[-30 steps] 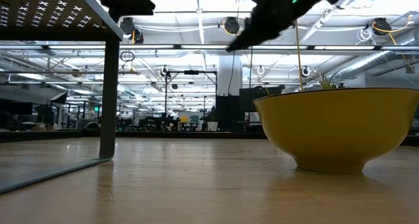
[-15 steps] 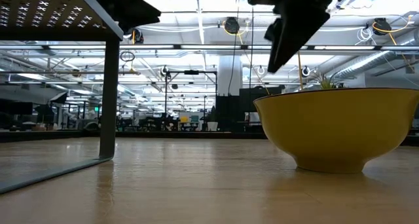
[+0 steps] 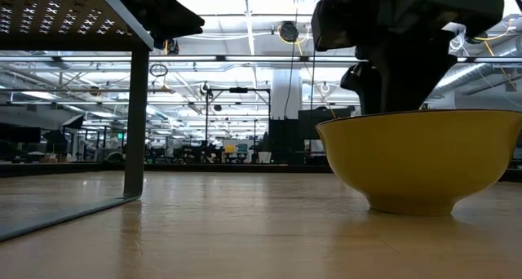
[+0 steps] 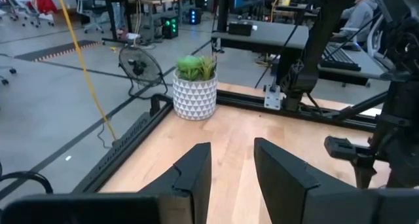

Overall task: Pick & Place Mini bowls
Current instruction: Stack the white patterned bowl on top of the other white patterned bowls on the shelf

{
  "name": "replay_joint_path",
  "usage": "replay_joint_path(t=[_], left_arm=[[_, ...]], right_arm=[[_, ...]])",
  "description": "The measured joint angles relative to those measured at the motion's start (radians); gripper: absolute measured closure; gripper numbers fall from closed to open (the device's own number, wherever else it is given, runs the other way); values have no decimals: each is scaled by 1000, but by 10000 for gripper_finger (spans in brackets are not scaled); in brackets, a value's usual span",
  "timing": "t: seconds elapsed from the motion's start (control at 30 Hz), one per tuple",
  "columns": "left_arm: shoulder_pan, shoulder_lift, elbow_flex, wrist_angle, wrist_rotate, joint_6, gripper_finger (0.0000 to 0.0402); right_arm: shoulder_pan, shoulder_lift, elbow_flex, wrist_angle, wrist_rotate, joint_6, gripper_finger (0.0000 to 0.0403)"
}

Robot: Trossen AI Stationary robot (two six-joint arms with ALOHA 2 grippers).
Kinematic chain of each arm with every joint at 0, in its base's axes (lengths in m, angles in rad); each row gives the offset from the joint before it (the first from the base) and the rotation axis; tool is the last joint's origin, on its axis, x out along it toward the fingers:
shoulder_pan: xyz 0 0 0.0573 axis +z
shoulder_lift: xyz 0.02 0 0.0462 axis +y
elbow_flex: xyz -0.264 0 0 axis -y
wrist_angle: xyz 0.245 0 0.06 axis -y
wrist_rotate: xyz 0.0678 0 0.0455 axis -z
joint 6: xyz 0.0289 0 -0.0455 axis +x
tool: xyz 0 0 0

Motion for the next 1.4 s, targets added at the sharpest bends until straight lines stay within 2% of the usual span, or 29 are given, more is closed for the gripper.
replay_joint_path(t=[0.57, 0.83, 1.03, 1.4], left_arm=[[0, -1, 0, 1, -2, -22, 282], [0, -1, 0, 1, -2, -22, 282], [0, -1, 0, 1, -2, -26, 282], [0, -1, 0, -6, -2, -34, 282]], right_arm=[[-47, 4, -82, 44, -26, -55, 251], [-73, 4, -82, 41, 6, -118, 327], [-124, 0, -80, 43, -9, -153, 375], [-275, 4, -82, 87, 11, -242, 360]])
